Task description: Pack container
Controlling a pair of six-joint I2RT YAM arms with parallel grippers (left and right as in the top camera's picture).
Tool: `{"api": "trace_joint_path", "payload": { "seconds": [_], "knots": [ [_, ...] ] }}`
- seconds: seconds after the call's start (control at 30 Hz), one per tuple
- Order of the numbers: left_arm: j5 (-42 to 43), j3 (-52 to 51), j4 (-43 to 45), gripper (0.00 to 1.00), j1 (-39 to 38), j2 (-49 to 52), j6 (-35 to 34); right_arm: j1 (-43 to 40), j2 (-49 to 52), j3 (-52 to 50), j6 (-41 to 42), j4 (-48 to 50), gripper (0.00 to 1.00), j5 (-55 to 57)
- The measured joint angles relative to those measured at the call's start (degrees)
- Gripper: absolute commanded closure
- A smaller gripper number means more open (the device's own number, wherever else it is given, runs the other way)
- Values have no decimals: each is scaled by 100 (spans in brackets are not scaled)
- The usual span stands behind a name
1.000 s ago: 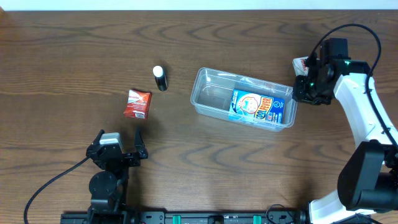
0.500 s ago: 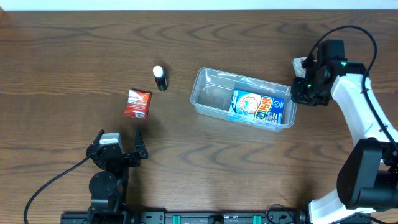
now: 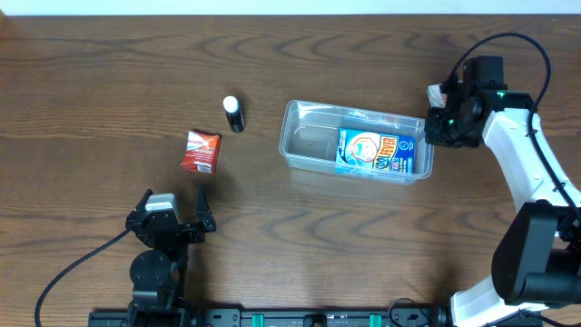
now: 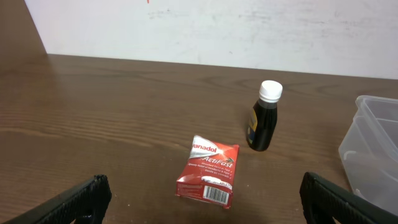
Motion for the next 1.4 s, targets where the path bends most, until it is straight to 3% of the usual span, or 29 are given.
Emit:
{"api": "trace_joint_path", "payload": {
  "seconds": [0.37,0.73,0.87,1.03,1.17,1.4],
  "knots": [
    [-2,0,0,2,0,0,0,0,2,-9,-584,341,70,-129],
    [-2,0,2,2,0,0,0,-72,7,164,-940,568,69,-323],
    [0,0,0,2,0,0,0,-264,7,442,-896,291,76,-356],
    [0,0,0,2,0,0,-2,-374,7,472,-820,-402,78,-354],
    [0,0,2,2,0,0,-2,-372,7,474,-664,-997,99,-249],
    [0,0,0,2,0,0,0,-372,7,450,-188,-1117,99,-2]
  ]
}}
